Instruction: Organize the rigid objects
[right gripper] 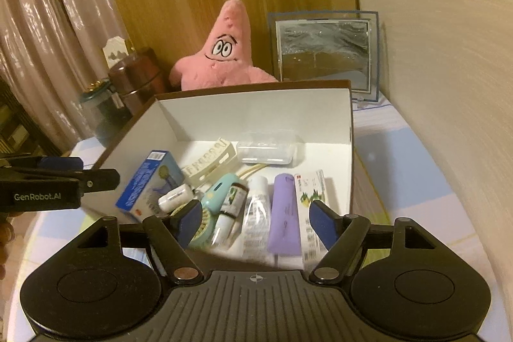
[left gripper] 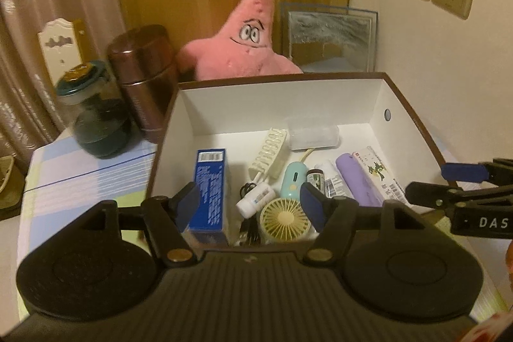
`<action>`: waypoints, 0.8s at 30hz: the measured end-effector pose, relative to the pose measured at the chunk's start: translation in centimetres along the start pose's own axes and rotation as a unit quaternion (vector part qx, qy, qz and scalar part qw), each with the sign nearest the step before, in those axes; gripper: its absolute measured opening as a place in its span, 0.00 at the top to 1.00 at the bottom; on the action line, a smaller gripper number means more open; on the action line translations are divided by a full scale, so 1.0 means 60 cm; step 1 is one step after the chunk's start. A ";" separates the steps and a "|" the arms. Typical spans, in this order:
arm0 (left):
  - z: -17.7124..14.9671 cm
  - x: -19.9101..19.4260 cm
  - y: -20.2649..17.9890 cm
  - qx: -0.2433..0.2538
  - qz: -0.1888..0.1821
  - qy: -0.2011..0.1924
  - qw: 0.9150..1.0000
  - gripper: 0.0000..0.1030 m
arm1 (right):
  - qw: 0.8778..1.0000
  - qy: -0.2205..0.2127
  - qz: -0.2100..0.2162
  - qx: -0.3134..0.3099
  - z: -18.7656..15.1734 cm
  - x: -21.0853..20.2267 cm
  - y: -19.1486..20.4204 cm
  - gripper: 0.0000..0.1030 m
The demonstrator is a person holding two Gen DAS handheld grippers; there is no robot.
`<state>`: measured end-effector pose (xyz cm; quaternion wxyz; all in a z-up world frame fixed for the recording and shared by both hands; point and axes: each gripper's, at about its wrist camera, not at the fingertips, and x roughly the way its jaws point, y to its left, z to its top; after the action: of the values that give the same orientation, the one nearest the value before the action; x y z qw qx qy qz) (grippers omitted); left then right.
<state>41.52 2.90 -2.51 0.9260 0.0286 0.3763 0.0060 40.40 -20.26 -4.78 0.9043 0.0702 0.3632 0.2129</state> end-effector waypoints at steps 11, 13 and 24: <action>-0.095 -0.145 -0.006 -0.023 0.039 -0.033 0.998 0.23 | 1.000 -0.006 0.022 -0.004 -0.061 -0.105 0.044 0.28; -0.113 -0.166 -0.005 -0.033 0.041 -0.024 0.998 0.23 | 1.000 -0.008 0.023 -0.009 -0.072 -0.122 0.056 0.28; -0.218 -0.288 0.022 -0.070 0.035 -0.009 0.997 0.24 | 1.000 0.005 0.019 -0.016 -0.156 -0.221 0.146 0.28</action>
<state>20.00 4.31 0.25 0.9283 -0.0235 0.3654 0.0641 22.50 -18.40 -0.79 0.8994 0.0619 0.3627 0.2361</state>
